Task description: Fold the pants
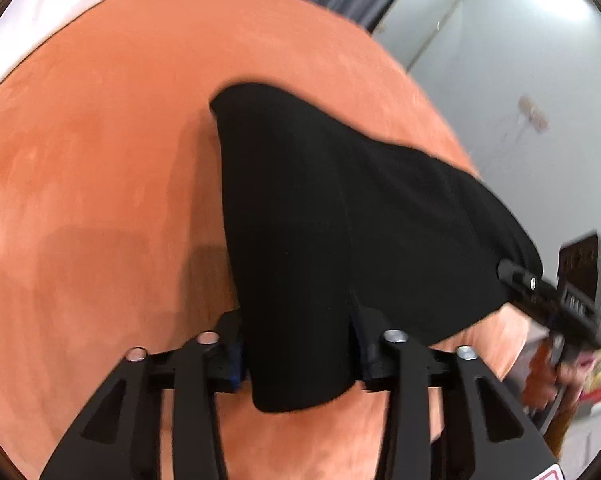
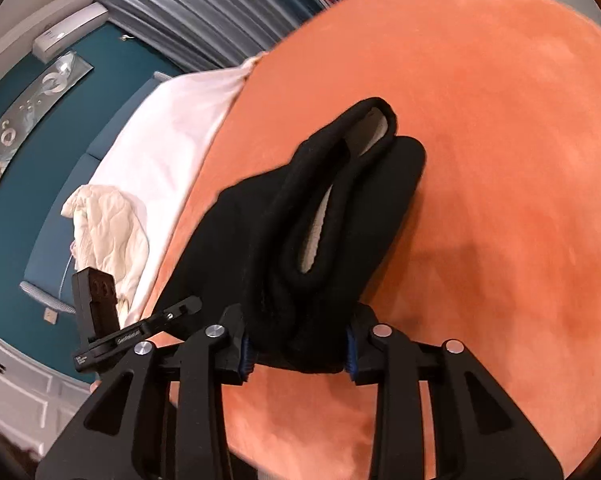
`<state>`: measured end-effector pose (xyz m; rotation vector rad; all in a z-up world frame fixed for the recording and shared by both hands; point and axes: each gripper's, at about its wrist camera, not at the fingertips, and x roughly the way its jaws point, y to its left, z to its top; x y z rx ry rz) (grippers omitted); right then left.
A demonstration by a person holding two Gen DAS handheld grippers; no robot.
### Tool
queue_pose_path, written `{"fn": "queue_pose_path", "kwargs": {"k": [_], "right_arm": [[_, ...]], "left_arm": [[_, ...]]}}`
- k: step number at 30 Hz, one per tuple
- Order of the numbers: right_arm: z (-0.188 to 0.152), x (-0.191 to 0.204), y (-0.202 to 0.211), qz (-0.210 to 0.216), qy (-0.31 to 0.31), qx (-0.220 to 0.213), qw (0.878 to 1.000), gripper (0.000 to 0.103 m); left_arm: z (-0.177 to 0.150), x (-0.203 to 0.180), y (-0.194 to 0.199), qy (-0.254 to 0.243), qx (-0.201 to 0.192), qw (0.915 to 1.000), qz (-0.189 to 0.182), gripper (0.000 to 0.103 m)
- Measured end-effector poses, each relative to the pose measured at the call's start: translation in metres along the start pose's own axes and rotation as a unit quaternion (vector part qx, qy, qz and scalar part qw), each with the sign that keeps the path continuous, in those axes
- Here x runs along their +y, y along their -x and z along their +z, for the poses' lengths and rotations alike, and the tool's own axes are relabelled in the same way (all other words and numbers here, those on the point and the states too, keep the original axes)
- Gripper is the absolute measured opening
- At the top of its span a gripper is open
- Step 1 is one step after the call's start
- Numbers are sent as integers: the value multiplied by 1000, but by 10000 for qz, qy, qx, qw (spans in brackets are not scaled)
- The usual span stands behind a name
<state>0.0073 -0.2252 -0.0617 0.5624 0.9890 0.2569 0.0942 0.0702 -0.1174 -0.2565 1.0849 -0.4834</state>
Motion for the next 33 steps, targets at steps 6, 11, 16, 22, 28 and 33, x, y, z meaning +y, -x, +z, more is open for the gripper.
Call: {"fn": "queue_pose_path", "kwargs": {"k": [6,11,16,22,28,33], "right_arm": [[-5,1,66,-624,-56,-1242,9903,47],[35,92,32,-596,1299,-1139,9831,2],[74,82,-76,-1828,1453,-302,9719,0],[74,41,-59,-1084,422,-445,9922,0],[47,64,17,-1518,1044,-1110,9766,8],[2,80,22,-1616,1490,-766,9725,8]], "left_arm": [[-9,-22,59,-220,-927,9919,840,63],[63,-66,84,-549,-1848,9756,1049,68],[116,-49,-53,-446,-415,9855,1581,68],[91,-50,-77,-1110,-590,9611,2459,73],[61,-42,6,-1211,-1067,9526,2577,83],[38,-54,30,-1173,-1177,9483,2705,84]]}}
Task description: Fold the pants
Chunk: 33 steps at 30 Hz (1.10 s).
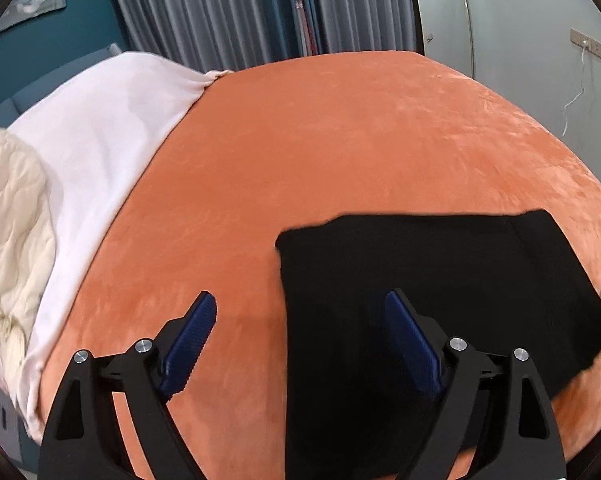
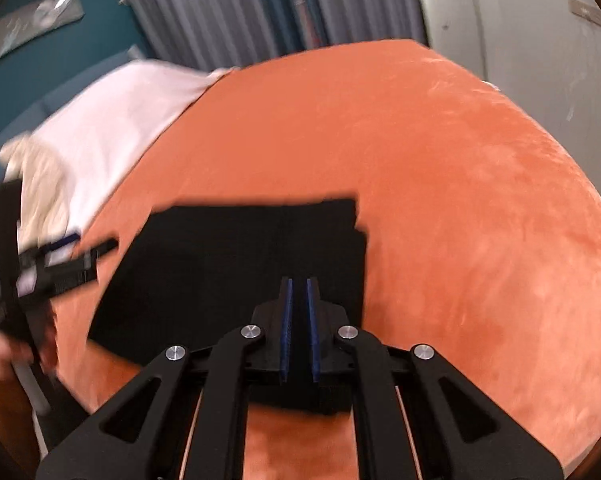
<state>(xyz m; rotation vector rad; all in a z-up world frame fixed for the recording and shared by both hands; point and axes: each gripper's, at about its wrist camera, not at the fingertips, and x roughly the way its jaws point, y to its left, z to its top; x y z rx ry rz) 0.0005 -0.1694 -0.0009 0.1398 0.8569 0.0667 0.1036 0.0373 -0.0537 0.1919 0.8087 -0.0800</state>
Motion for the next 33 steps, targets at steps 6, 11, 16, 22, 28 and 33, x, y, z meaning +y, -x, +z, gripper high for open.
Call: {"fn": "queue_pose_path", "kwargs": {"k": [6,11,16,22,28,33], "right_arm": [[-34,-3,-13,-208,45,171,9996,2],[-31,0,-4,-225,30,211,9995,4],[-40,-16,-11,198,-424,379,9982,4],[-38,-45,29,337,-862,64,9957,95],[-40,-79,0,1147,-1678,487,9779,96],[-48,-89,-43,1857,-2466,815,9476,96]], "left_arm": [[-21,-12,-2,123,349,9993,-35,84],[-46,-12,-4,191,633,9978,-58,84],[-79,-1,-25,484,1036,9928,-366,90],[-105,62,-18,2118,1586,9328,-2448,92],[-111,87,-48,2927,1777,8809,-3267,92],[-92,68,-69,2595,1881,8953,-3095,98]]}}
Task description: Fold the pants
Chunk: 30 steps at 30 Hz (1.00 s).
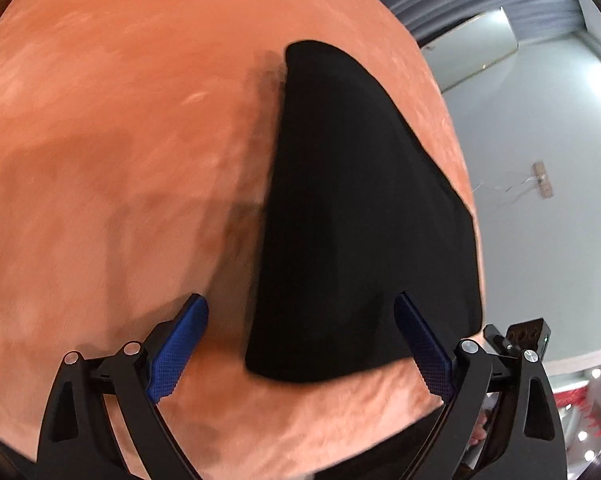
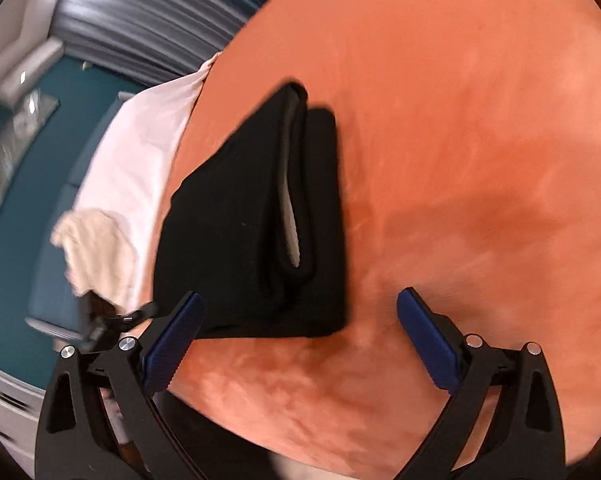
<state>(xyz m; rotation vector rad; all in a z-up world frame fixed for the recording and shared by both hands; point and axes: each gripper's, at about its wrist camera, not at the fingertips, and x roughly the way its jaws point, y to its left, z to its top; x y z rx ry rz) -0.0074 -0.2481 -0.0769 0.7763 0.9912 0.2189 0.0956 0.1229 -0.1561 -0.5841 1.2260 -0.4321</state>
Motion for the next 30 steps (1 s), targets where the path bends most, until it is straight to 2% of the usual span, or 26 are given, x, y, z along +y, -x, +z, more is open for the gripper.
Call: {"fn": "queue_pose_path", "kwargs": {"k": [4,5,7,9,13,16,20,21,22,23,24,25,27,30], "right_arm": [[9,11,-21,534,-98,149,9984,95],[11,15,-30,523,-61,190,9984,95],[11,28,-40,246,185,180,9994,95],[9,38,-49,1,417,173,9990,98],[3,46,-56,-170,636,56,9978,98],[1,47,-59,-303,802,-173,9962,98],[0,55,-68,-665,915,-269,9932,96],[0,55,-66,-806,879,-333,9923,83],[1,53,-64,-751,842,-335,9931,62],[1,50,-63,-549,731,-312,9953,51],[1,49,-61,-420,609,-305,9968,44],[0,52,-61,-465,696,-323,9960,42],[-3,60,-59,-553,845,-391,9941,40],[-6,68,-54,-447,865,-445,9942,38]], "left_arm": [[13,-18,-13,-342,24,9989,325,97],[15,-20,-15,-390,15,9986,363,97],[17,-29,-22,-463,-41,9978,474,97],[18,-35,-26,-587,-51,9974,425,97],[10,-45,-30,-695,-327,9952,613,97],[1,-37,-24,-585,-664,9952,422,97],[-1,-34,-22,-615,-643,9951,433,97],[-1,-33,-20,-576,-669,9951,445,93],[-1,-32,-17,-584,-688,9945,538,82],[-1,-32,-13,-594,-715,9941,552,76],[-2,-33,-9,-582,-720,9942,549,64],[-4,-35,-6,-589,-727,9941,551,53],[-5,-38,2,-650,-724,9937,556,44],[-10,-48,12,-804,-742,9916,686,37]]}}
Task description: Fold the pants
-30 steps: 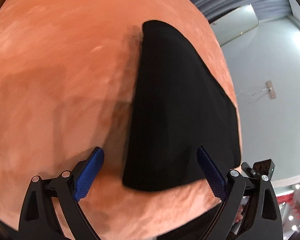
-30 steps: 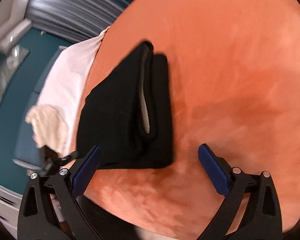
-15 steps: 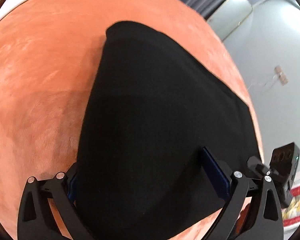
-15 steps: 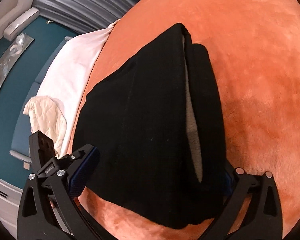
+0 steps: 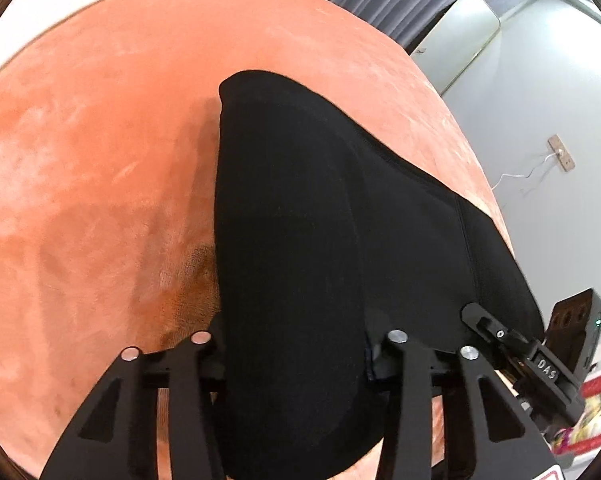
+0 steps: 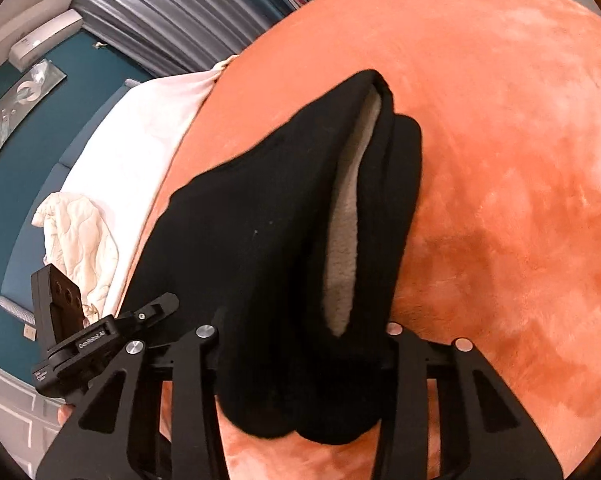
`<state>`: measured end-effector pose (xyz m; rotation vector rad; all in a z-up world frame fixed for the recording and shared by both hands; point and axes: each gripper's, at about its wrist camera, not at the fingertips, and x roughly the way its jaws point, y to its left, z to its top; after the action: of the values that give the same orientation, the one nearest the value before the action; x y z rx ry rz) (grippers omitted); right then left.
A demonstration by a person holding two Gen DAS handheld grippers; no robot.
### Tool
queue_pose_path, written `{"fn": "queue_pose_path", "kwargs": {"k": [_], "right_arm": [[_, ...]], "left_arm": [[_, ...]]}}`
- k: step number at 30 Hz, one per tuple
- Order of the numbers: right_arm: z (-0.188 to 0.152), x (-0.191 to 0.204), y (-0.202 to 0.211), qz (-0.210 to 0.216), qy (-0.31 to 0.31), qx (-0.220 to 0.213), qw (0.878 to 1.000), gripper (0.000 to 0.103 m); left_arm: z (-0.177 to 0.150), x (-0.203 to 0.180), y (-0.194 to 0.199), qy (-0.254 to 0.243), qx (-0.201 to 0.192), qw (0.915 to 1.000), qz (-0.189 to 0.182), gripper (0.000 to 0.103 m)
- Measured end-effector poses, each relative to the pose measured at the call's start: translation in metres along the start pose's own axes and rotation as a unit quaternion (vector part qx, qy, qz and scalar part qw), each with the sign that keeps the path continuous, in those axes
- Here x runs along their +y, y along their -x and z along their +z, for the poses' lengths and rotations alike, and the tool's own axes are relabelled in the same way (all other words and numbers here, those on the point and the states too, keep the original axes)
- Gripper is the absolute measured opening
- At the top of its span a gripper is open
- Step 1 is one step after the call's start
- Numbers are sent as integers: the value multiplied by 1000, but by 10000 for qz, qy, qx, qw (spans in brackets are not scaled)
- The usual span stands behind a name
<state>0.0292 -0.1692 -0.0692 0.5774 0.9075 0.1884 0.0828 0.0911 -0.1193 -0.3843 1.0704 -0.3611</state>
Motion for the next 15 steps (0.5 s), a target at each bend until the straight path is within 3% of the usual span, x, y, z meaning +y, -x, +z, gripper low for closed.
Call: {"fn": "queue_pose_path", "kwargs": {"k": [8,15], "right_arm": [[-18,-3,45,244,-56,33,9997,37],[-39,3,73,299,-102,6,9995,37]], "left_arm": [[-18,-32,43,-431,-28,9991,22,32],[-37,-32,66,-450,13,9989,-115,32]]}}
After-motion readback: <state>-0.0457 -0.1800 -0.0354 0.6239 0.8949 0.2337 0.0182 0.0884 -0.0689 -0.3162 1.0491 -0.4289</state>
